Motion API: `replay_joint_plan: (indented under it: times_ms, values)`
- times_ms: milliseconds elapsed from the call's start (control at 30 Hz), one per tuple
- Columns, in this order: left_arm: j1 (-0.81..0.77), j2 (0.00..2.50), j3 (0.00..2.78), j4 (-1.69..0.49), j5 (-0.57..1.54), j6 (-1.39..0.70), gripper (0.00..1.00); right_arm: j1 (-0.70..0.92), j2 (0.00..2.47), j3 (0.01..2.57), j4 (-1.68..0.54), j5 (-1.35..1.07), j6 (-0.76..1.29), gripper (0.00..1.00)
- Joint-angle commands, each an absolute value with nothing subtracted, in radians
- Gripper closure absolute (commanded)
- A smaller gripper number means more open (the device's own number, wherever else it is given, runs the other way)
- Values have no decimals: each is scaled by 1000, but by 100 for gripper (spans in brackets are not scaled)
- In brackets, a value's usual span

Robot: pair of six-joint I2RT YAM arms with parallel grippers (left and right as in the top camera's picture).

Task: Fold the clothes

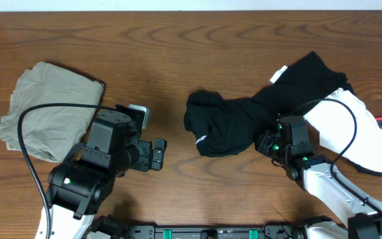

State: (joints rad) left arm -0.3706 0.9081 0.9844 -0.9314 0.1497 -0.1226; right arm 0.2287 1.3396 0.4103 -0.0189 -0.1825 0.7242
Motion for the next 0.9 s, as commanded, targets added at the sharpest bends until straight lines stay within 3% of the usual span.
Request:
replay_joint_plan:
  times_ms: [0, 400, 433, 500, 533, 867]
  values:
    - [-374, 909, 1003, -930, 137, -105, 2, 237, 1344, 396, -4, -153, 740, 70]
    - [-374, 909, 1003, -930, 137, -105, 2, 260, 1452, 396, 104, -154, 748, 69]
    - [-374, 909, 1003, -930, 137, -105, 2, 262, 1460, 396, 117, -154, 748, 70]
    - [-374, 909, 1003, -930, 137, -105, 2, 262, 1464, 396, 138, -158, 748, 93]
    - [-374, 909, 1003, -931, 137, -105, 2, 262, 1464, 397, 150, -163, 747, 99]
    - [-374, 909, 1003, -929, 137, -95, 2, 279, 1304, 446, 154, -344, 661, 98]
